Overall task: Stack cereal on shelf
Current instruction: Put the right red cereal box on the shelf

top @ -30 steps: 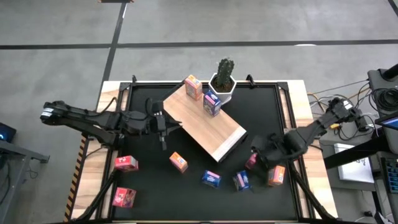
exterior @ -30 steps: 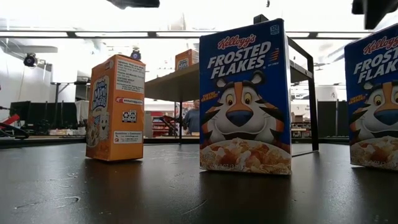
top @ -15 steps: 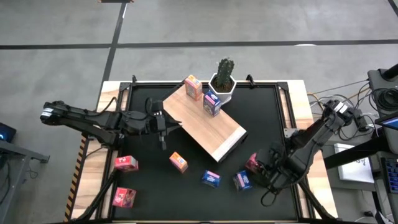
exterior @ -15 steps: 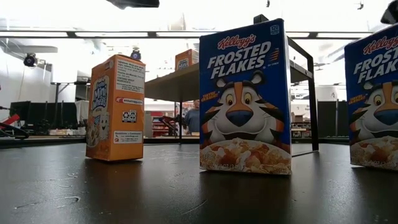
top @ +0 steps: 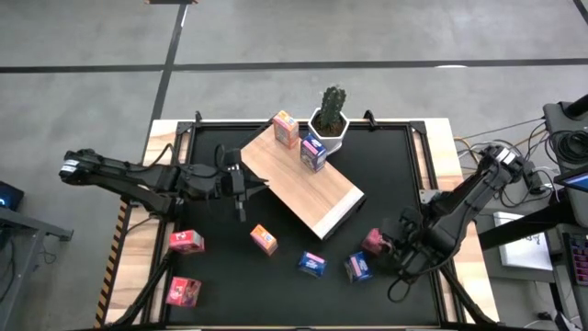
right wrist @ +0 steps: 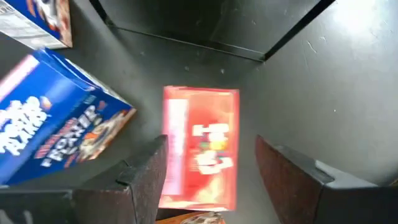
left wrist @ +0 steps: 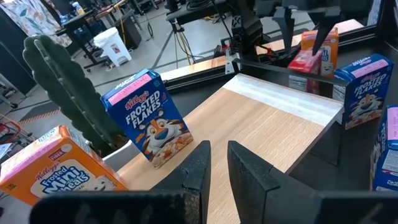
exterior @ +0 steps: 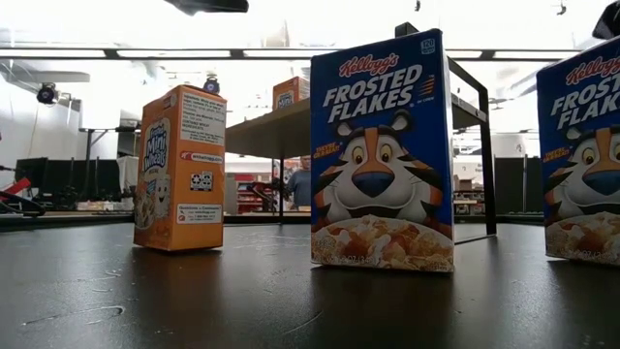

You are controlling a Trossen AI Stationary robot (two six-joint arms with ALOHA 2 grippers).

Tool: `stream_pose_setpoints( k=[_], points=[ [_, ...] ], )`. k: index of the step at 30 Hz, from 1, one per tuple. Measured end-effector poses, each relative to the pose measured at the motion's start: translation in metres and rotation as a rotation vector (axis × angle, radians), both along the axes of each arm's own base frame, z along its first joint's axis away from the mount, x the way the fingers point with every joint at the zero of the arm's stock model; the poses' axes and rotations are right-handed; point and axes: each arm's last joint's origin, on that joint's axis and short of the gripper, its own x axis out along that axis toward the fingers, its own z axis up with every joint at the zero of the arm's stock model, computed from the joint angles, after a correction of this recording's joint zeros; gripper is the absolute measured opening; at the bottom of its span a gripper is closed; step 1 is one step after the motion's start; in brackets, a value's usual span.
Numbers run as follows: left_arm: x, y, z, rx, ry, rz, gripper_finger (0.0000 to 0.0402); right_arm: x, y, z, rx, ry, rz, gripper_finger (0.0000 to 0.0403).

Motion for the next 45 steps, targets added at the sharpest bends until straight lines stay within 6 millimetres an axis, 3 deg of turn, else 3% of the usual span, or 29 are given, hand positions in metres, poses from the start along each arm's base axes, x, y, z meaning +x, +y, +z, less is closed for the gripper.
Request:
stream_pose_setpoints(
  k=[12,28,38,42,45],
  points=[
    [0.000,0.000,-0.001,0.000,0.002,0.000,0.0038,-0.002,-0.002,-0.008,-0.006,0.008,-0.021,0.0231],
    [0.000,0.000,-0.001,0.004,0.001,-0.001,0.0038,-0.004,-0.004,-0.038,0.000,0.002,-0.021,0.0218],
    [0.000,0.000,-0.001,0.004,0.000,-0.001,0.0038,-0.002,-0.002,-0.032,0.017,-0.002,-0.004,0.0147],
    [0.000,0.000,-0.001,0.004,-0.001,-0.001,0.0038,-0.002,-0.001,-0.016,0.055,-0.006,0.014,0.0144],
    [0.000,0.000,-0.001,0.003,-0.005,-0.001,0.0038,-0.005,-0.005,0.008,0.072,-0.013,-0.006,0.0149]
  ],
)
